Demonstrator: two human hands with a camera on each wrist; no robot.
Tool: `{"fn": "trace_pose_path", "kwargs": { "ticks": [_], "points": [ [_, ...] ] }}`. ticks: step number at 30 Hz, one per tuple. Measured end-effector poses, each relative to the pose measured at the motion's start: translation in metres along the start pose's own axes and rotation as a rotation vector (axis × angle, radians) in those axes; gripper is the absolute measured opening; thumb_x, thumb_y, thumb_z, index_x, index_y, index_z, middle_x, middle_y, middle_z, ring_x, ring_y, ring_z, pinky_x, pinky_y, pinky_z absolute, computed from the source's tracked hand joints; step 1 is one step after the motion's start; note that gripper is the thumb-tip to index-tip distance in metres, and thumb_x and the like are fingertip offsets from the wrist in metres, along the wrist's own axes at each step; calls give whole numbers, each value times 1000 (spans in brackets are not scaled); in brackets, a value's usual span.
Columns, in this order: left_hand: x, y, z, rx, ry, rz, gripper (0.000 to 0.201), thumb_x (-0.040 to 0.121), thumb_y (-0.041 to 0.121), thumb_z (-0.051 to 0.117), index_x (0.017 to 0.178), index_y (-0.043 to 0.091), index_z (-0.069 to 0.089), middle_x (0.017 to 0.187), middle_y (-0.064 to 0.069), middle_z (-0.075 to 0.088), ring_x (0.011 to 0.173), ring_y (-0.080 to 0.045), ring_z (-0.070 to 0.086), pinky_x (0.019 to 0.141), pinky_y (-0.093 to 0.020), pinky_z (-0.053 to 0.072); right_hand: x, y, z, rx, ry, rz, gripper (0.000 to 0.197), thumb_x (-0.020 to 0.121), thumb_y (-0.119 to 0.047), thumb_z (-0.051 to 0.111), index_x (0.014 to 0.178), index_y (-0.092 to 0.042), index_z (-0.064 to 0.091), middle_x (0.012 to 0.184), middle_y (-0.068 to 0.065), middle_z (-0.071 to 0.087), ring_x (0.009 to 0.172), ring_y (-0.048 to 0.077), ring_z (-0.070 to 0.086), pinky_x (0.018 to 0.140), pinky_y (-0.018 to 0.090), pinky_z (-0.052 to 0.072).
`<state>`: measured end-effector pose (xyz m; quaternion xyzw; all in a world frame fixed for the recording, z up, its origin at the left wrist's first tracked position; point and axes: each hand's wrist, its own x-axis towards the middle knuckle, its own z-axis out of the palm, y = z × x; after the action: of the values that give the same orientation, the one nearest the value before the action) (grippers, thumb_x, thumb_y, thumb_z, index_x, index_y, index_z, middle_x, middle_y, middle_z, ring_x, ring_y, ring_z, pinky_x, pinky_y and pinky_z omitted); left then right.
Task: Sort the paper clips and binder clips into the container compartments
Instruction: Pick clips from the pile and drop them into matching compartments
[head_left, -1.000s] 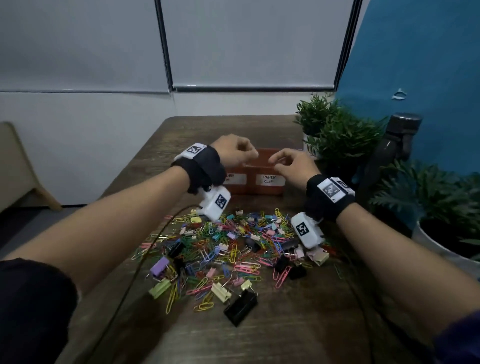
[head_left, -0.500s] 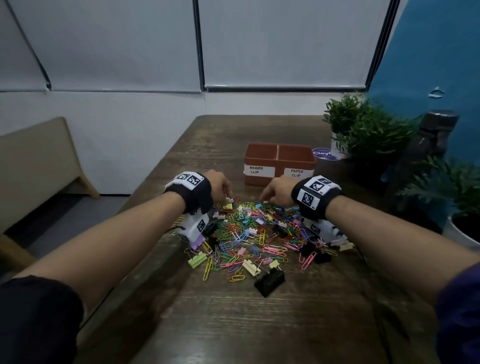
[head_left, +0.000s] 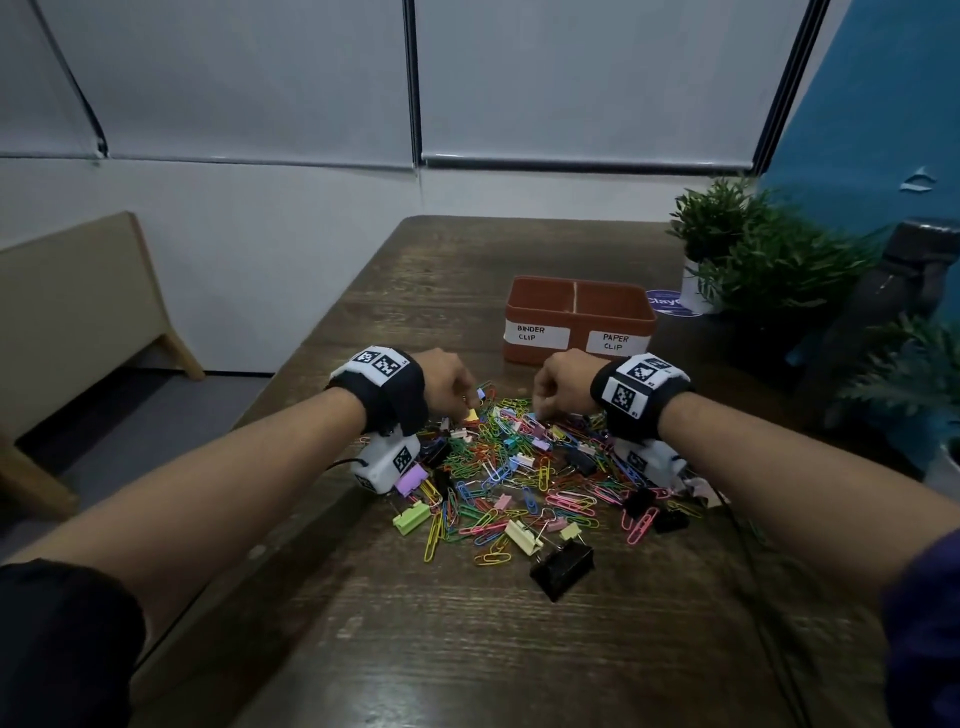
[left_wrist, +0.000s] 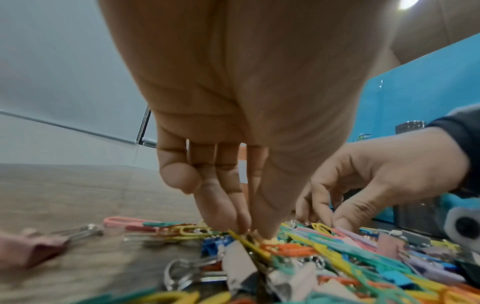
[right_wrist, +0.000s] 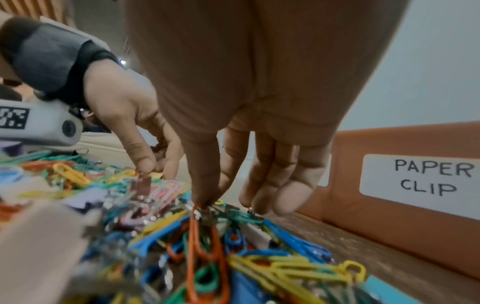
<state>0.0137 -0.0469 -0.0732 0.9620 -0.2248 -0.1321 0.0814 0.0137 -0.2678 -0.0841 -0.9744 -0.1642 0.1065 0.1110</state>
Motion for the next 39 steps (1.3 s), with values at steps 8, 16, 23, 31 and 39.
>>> {"fn": "trace_pose_path", "kwargs": {
  "ticks": [8, 16, 23, 31, 39],
  "points": [
    [-5, -9, 7, 35, 4, 26, 20, 81, 31, 77, 99, 26, 71, 94, 10, 69, 84, -8, 61, 68, -20, 42, -5, 2, -10, 63, 103, -13, 4, 89, -19, 68, 85, -20, 69, 77, -12, 67, 70, 2, 61, 59, 16, 46],
    [-7, -1, 10, -72, 16, 74, 15, 82, 29, 76, 96, 24, 72, 90, 9, 72, 86, -7, 66, 76, -22, 51, 9, 19, -19, 260, 352, 169, 5, 84, -16, 72, 82, -18, 68, 88, -4, 68, 82, 15, 66, 73, 30, 55],
    [-10, 4, 10, 14, -25, 82, 30, 78, 40, 79, 104, 25, 73, 95, 11, 70, 83, -6, 61, 74, -22, 43, 7, 25, -17, 284, 217, 220, 14, 84, -20, 77, 96, -21, 70, 95, -2, 71, 76, 11, 69, 56, 22, 52],
    [-11, 14, 12, 55, 32, 81, 11, 83, 24, 73, 91, 19, 68, 84, 8, 67, 76, -8, 59, 69, -22, 47, 5, -2, 0, -3, 44, 95, 31, 78, -30, 82, 107, -23, 75, 98, -6, 71, 82, 9, 64, 64, 23, 51],
    [-19, 5, 1, -18, 122, 45, 10, 85, 21, 70, 93, 18, 66, 85, 6, 67, 76, -9, 61, 64, -19, 45, 6, -3, 0, -45, 69, 83, 18, 83, -17, 78, 99, -14, 70, 89, -5, 64, 80, 9, 58, 57, 18, 42]
  ]
}}
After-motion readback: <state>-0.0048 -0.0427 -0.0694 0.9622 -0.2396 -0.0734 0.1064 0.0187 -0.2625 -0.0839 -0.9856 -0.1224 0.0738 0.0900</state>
